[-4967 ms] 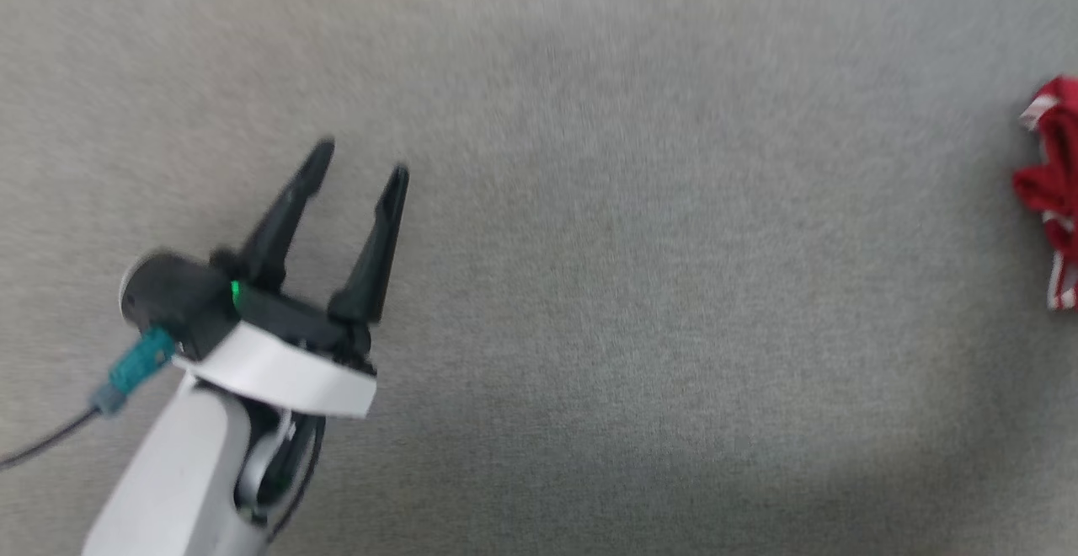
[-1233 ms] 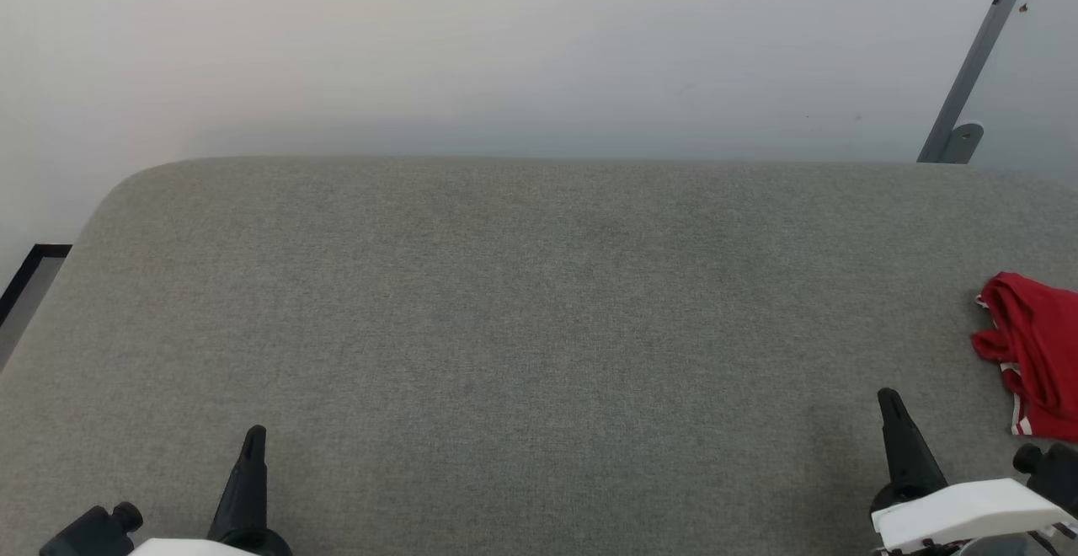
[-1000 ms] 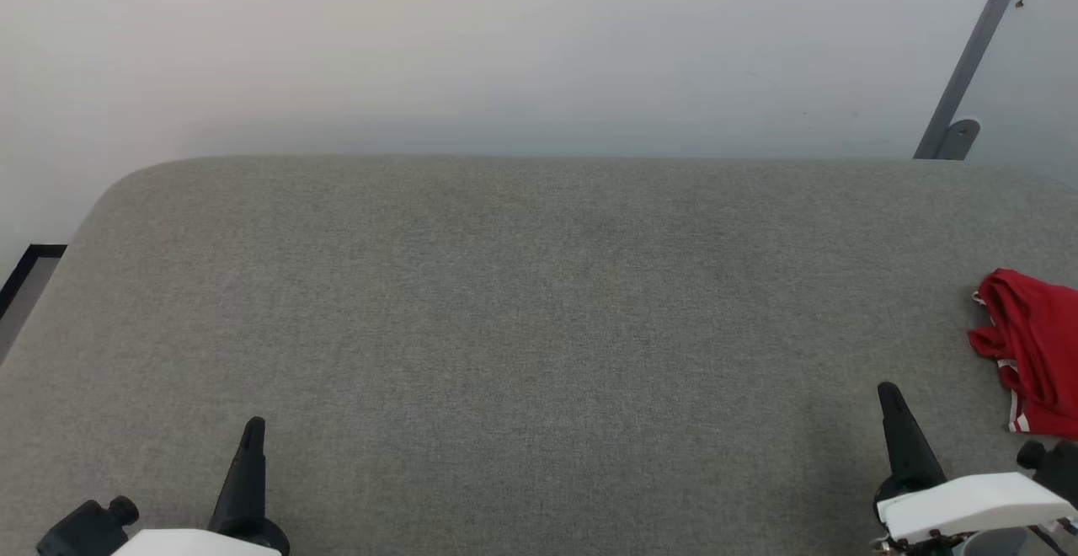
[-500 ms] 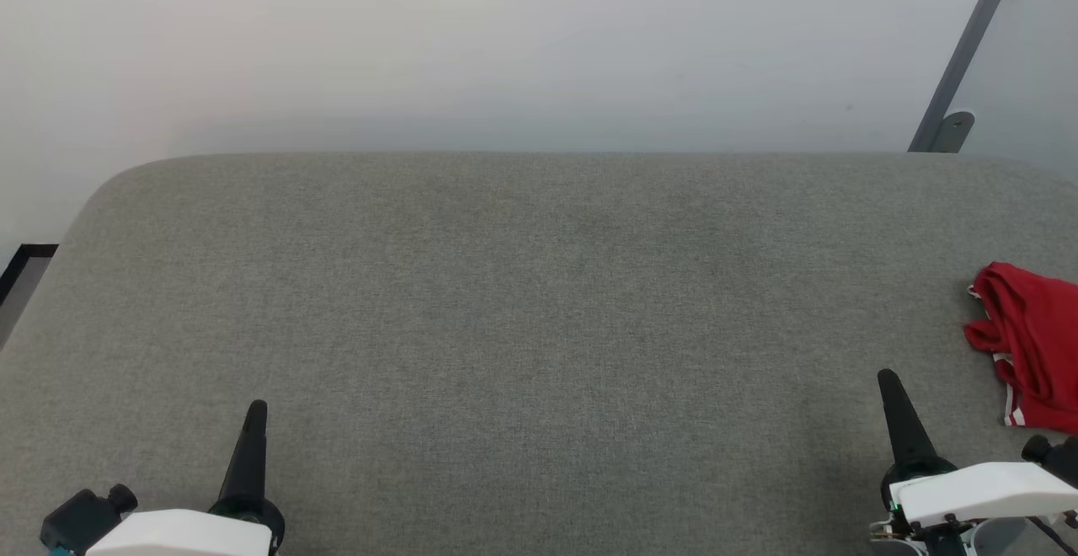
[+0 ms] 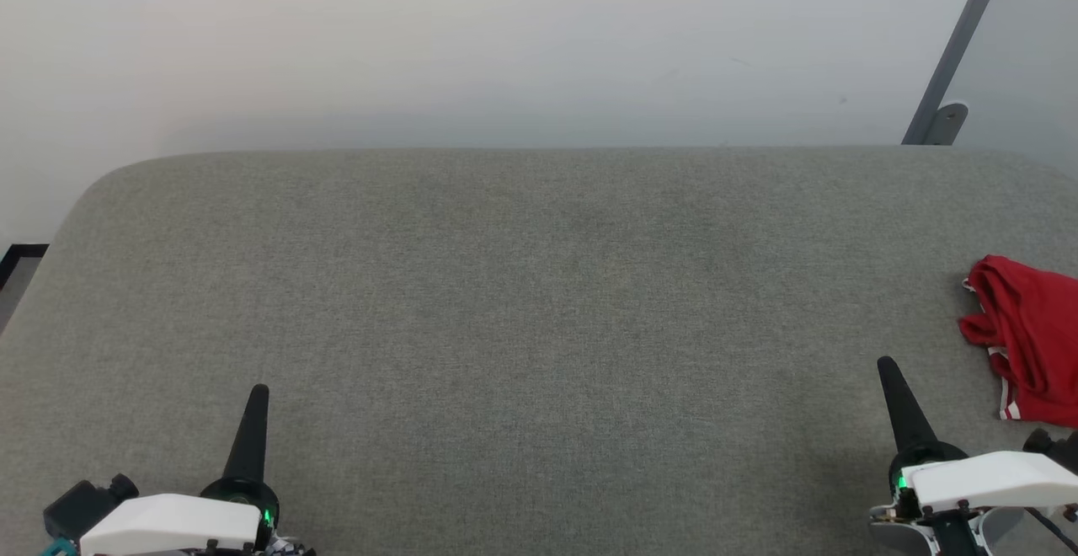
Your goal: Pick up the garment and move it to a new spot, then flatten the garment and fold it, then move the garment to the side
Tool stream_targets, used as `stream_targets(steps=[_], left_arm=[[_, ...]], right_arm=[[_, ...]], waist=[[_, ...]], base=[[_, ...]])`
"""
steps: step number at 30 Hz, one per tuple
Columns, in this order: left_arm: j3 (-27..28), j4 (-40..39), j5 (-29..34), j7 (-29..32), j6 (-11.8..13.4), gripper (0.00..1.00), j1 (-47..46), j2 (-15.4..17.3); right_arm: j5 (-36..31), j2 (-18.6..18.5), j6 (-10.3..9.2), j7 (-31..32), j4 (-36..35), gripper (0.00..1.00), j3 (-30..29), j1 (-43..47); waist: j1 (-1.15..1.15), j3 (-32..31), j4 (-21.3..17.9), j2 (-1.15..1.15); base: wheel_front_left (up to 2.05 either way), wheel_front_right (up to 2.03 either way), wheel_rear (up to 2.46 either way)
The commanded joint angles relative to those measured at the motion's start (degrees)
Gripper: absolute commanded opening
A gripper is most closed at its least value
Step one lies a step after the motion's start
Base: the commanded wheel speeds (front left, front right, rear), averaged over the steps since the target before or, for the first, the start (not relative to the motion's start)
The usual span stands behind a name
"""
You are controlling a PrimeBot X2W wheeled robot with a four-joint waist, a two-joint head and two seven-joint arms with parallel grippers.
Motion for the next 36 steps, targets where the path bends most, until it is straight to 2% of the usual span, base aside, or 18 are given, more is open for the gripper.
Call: stream_targets(steps=[1,36], left_arm=[[0.49,-0.17,-0.87,0.36,0.07,0.0,-1.49,0.01],[2.71,1.84,-14.07,4.81,0.11,0.0,-5.27,-2.22]], right_arm=[[1.19,0.12,0.01,0.39,-0.34,0.0,-0.11,-1.49],[16.38,0.38,0.0,3.41,0.49,0.0,-0.61,-3.72]], waist=[[0.0,0.03,-0.03,0.0],[0.0,1.17,-1.36,0.0]], base=[[0.0,0.0,0.0],[0.0,0.0,0.0]])
